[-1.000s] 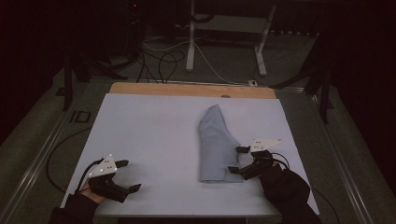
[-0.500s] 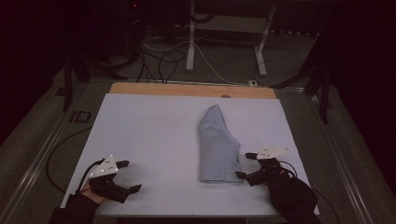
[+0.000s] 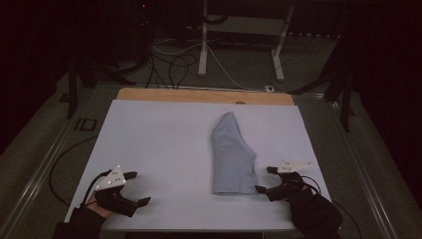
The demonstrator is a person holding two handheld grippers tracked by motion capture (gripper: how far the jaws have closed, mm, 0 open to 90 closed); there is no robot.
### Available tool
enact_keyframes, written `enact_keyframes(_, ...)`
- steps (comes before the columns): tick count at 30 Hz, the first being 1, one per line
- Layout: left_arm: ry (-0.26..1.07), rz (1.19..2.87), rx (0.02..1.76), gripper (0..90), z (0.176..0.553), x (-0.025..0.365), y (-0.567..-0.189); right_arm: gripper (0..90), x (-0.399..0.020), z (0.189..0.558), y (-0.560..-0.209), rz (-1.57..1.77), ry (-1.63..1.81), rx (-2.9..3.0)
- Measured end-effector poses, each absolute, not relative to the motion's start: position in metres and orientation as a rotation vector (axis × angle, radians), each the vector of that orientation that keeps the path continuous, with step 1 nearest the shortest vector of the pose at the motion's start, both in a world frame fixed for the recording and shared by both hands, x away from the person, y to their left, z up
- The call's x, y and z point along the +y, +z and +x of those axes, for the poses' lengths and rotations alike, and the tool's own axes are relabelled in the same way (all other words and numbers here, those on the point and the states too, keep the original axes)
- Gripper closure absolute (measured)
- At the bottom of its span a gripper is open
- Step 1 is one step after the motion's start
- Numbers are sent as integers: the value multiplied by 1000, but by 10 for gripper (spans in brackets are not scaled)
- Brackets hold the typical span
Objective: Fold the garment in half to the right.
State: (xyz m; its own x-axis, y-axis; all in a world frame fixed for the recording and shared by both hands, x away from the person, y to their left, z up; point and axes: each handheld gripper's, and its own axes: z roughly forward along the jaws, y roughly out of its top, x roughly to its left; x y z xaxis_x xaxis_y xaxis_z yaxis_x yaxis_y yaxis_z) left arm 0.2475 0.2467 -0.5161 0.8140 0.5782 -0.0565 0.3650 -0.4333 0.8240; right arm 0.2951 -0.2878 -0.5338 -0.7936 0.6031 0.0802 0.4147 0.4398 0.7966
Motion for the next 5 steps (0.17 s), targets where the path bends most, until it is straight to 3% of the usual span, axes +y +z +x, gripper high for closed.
enact_keyframes(5, 293, 2072, 695, 8, 248, 247, -516, 92, -288, 296, -534, 886, 1279, 2475)
